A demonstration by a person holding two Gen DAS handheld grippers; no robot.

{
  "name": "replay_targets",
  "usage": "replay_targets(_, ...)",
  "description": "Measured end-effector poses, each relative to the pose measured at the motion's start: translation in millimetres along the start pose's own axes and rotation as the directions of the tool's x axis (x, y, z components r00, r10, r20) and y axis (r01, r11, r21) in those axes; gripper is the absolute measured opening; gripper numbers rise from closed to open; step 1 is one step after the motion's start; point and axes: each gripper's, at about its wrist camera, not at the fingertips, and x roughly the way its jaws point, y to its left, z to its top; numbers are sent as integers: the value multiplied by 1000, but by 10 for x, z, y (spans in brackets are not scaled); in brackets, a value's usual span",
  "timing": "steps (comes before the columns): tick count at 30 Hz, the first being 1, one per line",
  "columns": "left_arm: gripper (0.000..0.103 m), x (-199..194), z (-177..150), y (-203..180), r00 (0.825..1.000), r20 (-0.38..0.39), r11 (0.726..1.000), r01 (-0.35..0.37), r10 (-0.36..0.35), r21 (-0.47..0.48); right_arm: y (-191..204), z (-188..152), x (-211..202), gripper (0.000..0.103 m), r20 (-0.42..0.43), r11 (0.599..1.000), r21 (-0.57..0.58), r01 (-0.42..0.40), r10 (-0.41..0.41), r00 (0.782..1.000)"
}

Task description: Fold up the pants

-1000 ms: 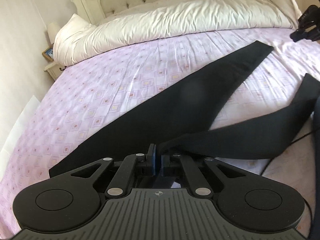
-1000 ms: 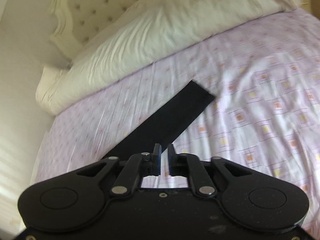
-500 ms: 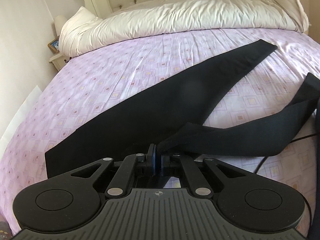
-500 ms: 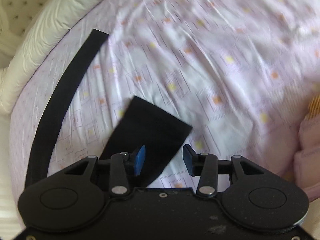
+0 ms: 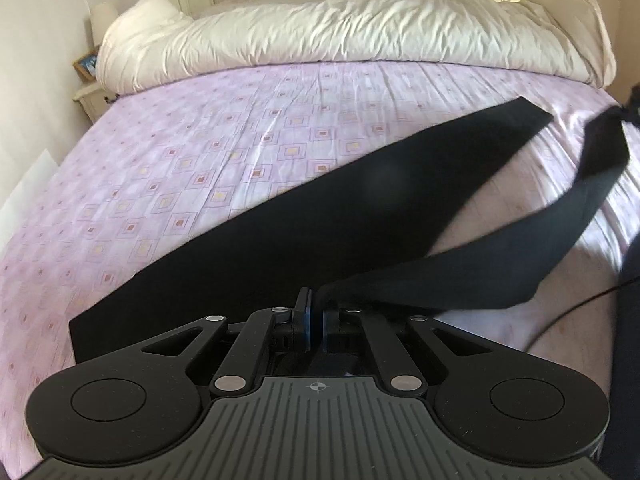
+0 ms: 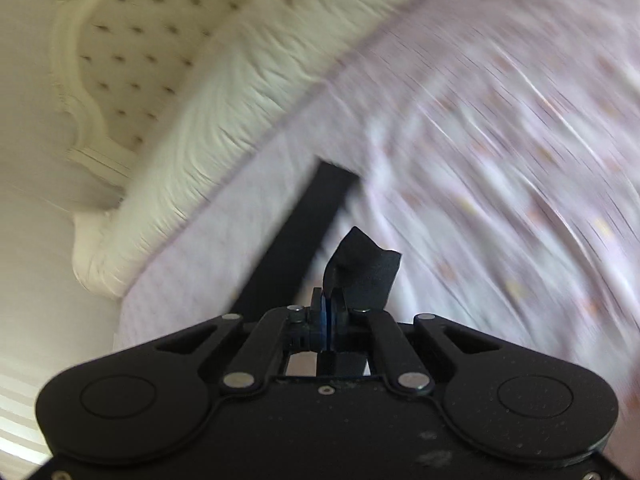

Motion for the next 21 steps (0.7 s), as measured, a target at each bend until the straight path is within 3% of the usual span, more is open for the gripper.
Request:
replay_targets(3, 5, 284, 148, 152, 999, -34, 1000, 16, -17, -20, 246, 203, 207, 4, 25, 1000, -29, -4, 5, 1000)
replay_targets(8, 6, 676, 315, 334, 996, -85, 999, 26, -28, -23, 542, 452, 906, 4, 27, 995, -87, 52, -50, 998)
replay_targets(17, 8, 1171, 460, 487, 989, -143, 999, 26, -29, -24, 754, 636, 1918, 4, -1, 977, -142, 159, -161, 987)
replay_targets(21, 8, 1328, 451, 419, 985, -175, 1000, 11, -8, 19, 884, 666, 2225, 4, -13, 958, -202, 201, -208, 978)
